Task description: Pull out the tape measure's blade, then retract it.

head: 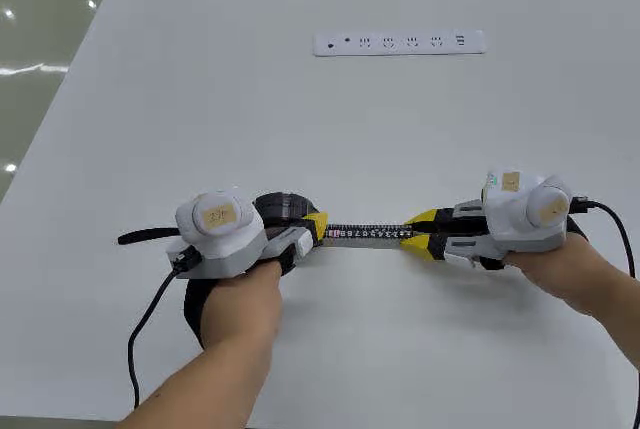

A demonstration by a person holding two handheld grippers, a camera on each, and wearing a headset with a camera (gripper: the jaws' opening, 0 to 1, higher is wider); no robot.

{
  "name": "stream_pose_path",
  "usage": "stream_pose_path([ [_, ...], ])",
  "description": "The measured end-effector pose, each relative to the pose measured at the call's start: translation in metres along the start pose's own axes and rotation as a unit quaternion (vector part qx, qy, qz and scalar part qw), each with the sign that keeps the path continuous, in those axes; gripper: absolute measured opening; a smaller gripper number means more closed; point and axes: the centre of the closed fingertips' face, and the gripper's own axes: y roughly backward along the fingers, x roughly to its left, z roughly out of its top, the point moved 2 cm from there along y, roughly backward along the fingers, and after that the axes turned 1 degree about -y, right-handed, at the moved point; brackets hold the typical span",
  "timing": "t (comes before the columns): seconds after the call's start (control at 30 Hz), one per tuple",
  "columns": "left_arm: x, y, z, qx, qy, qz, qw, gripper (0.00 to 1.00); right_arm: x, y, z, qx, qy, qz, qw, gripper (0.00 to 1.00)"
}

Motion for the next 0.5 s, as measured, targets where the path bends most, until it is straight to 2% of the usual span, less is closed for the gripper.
stream_pose_path([
  [0.3, -0.0001, -0.0002, 0.0, 0.001, -0.002, -0.001, 1.0, 0.59, 0.0025, -0.0041, 0.0021, -0.003, -0.013, 0.009, 0.9999, 0.09],
  [0.5, -0.0005, -0.0007, -0.0009, 0.005, -0.01, 0.002, 0.9999, 0.59, 0.007, -0.0109, 0.005, -0.003, -0.006, 0.012, 0.9999, 0.09],
])
